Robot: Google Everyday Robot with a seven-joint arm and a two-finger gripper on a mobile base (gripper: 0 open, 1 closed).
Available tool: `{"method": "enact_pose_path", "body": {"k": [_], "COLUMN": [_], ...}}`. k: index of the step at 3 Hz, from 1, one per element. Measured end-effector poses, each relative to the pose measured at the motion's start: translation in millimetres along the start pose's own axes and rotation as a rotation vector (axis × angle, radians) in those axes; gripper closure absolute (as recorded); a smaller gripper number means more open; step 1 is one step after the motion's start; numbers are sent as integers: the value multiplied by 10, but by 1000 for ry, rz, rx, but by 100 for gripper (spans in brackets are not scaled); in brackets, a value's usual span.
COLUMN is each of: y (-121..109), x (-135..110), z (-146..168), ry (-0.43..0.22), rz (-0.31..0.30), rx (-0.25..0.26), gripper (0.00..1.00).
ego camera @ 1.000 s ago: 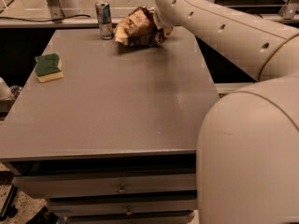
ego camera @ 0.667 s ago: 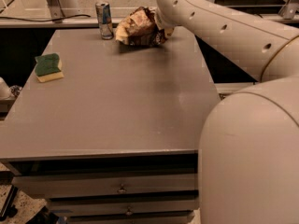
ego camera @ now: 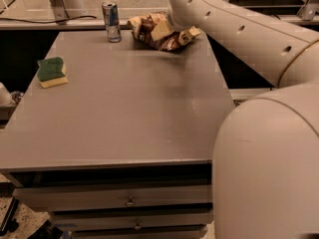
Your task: Move brown chip bag near redbull can
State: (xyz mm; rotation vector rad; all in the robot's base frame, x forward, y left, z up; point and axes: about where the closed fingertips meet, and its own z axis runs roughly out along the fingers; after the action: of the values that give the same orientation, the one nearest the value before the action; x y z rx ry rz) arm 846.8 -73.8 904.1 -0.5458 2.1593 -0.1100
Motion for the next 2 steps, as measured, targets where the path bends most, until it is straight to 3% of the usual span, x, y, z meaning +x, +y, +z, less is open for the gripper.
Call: {"method": "enact_pose_path", "body": {"k": [2], "y": [-23], "x": [118], "z": [-102], "ry": [6], "rz": [-19], "rx": [-132], "gripper": [0]}}
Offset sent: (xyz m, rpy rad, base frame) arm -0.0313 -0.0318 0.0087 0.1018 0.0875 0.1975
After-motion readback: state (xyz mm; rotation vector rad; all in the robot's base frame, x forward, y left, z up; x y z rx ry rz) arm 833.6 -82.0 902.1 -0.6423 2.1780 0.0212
